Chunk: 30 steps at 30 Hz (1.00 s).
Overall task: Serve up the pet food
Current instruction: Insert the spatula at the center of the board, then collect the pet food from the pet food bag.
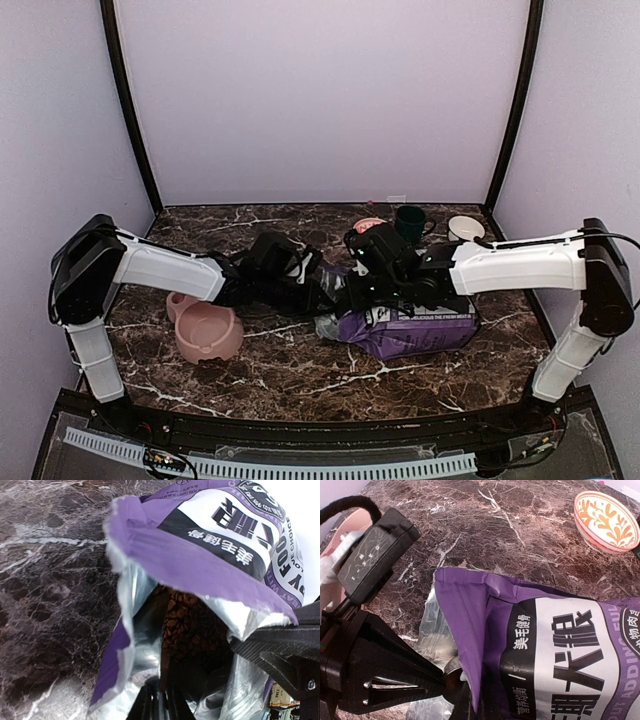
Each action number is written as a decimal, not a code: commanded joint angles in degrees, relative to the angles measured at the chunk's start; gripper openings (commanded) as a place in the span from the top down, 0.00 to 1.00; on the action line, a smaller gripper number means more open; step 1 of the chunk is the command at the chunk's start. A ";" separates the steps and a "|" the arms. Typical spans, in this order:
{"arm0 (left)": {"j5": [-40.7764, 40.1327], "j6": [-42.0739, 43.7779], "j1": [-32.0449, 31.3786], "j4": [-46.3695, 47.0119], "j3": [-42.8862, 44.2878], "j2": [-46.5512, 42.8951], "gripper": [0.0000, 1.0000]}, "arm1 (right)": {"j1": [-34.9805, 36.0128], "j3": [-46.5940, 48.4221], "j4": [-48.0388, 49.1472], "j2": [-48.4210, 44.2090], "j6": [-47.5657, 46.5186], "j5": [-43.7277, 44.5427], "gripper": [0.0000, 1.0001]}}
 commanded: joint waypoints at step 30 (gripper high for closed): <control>13.81 -1.92 2.23 11.37 -5.89 3.89 1.00 | -3.39 -5.86 0.08 -8.67 1.77 4.45 1.00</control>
